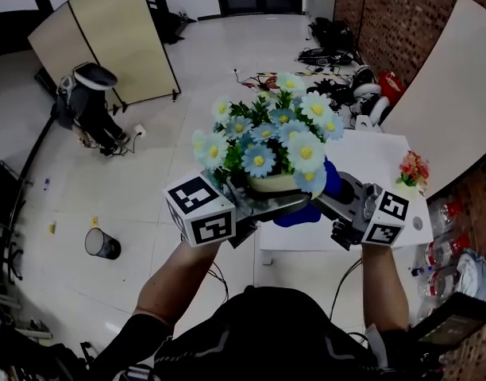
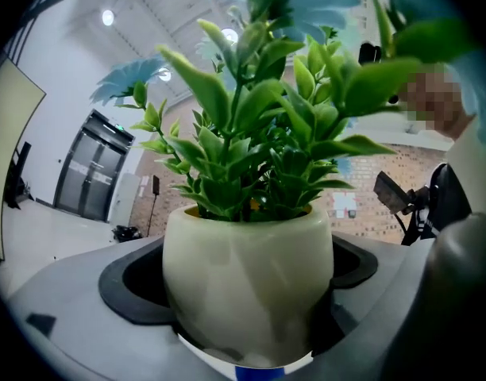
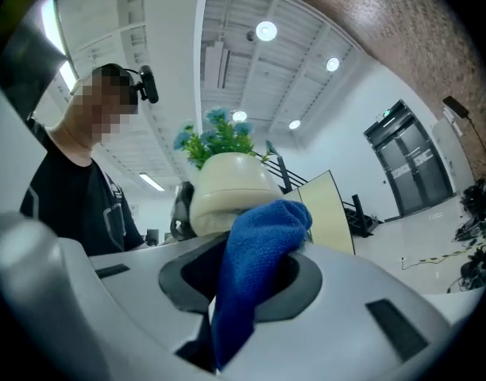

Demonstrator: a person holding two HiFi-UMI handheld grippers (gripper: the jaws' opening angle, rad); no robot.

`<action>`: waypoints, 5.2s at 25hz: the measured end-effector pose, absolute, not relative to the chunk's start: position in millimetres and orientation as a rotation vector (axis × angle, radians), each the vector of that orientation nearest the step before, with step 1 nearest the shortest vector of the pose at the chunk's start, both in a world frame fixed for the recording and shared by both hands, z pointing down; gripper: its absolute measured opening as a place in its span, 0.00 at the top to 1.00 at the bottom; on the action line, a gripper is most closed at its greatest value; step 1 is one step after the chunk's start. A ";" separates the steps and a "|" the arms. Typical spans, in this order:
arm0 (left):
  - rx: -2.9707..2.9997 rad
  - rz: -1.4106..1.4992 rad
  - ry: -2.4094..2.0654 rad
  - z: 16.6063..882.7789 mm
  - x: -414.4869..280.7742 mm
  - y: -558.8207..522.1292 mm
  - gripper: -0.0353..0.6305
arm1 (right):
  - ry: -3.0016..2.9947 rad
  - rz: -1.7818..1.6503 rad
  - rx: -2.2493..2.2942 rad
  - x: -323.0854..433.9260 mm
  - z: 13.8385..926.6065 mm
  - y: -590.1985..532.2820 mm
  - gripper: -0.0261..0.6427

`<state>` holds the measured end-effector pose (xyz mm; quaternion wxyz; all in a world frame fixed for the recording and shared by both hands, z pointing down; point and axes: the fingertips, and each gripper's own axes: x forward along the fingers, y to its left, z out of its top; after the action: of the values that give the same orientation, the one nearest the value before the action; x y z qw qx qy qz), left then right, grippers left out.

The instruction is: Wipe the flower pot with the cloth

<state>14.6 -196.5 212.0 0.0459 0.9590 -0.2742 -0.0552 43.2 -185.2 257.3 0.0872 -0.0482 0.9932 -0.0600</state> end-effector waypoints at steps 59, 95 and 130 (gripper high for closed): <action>2.916 0.146 -0.674 545.5 -35.8 -211.2 0.07 | 3.025 -0.035 -1.329 103.6 389.4 -223.1 0.85; 3.042 0.260 -0.659 676.8 2.8 -230.9 0.07 | 3.111 -0.101 -1.307 103.9 492.7 -231.4 0.85; 2.815 -0.105 -1.210 373.6 -86.0 -192.6 0.94 | 2.956 -0.038 -1.219 81.0 330.6 -235.1 0.85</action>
<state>-86.0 -192.6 373.6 0.0380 0.9175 -0.3945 -0.0341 81.0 -235.1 330.6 -0.0280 -0.3811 0.9240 -0.0119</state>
